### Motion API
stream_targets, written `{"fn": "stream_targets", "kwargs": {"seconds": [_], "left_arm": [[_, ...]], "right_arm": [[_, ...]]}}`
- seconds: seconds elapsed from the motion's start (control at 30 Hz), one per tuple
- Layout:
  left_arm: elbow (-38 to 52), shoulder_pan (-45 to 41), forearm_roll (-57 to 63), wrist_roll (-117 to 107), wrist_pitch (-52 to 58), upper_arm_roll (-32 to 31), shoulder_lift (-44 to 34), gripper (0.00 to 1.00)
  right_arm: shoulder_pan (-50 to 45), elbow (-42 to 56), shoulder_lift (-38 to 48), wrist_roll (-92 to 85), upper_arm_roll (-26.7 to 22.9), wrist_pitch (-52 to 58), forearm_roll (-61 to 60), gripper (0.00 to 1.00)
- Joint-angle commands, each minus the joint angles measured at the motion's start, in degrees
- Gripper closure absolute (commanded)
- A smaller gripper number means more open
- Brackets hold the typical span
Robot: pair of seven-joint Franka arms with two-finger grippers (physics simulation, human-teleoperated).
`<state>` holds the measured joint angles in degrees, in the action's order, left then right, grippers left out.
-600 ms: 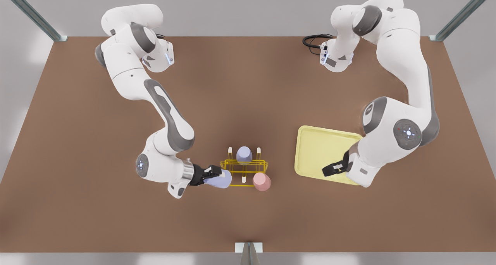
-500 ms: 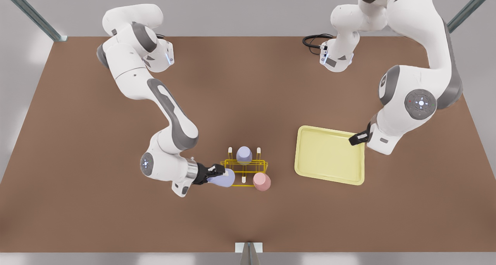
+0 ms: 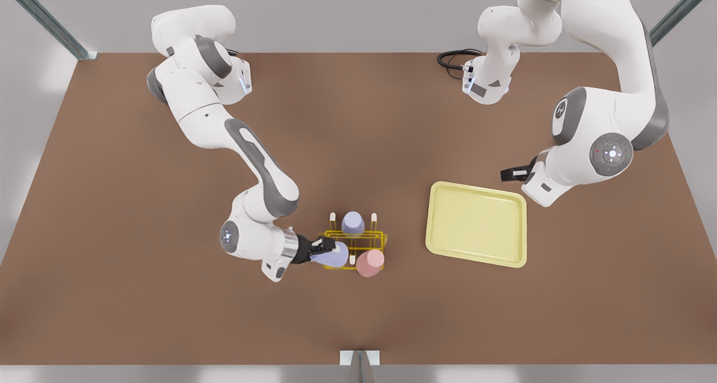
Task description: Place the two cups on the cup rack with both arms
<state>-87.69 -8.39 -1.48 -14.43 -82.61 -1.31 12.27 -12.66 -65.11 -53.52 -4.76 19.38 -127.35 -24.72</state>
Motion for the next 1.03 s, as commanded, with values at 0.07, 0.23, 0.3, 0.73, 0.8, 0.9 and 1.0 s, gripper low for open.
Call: {"fn": "stream_targets", "kwargs": {"seconds": [0.07, 0.23, 0.3, 0.73, 0.8, 0.9, 1.0], "left_arm": [[0.0, 0.0, 0.0, 10.8, 0.7, 0.0, 0.0, 0.0], [0.0, 0.0, 0.0, 10.8, 0.7, 0.0, 0.0, 0.0], [0.1, 0.0, 0.0, 10.8, 0.7, 0.0, -0.1, 0.0], [0.1, 0.0, -0.1, 10.8, 0.7, 0.0, 0.0, 0.0], [0.1, 0.0, -0.2, 10.8, 0.7, 0.0, -0.1, 0.0], [0.1, 0.0, -0.2, 10.7, 0.8, 0.0, -0.1, 0.0], [0.1, 0.0, -0.1, 10.7, 1.0, 0.0, -0.3, 0.0]], "right_arm": [[0.2, -0.8, 0.0, 0.4, 1.1, 0.3, 0.6, 0.0], [1.9, -0.7, 0.2, -0.8, 2.7, 1.1, 0.5, 0.0], [3.2, -0.7, 0.3, -1.2, 3.6, 1.8, 0.5, 0.0], [4.0, 1.3, 17.3, 11.9, -11.8, 42.9, 34.1, 0.0], [4.1, 0.7, 26.5, 12.1, -13.9, 48.5, 35.3, 0.0], [7.0, -15.7, 44.0, 6.8, -16.7, 47.4, 29.4, 0.0], [7.1, -17.2, 46.0, 7.0, -18.2, 47.2, 29.2, 0.0]]}}
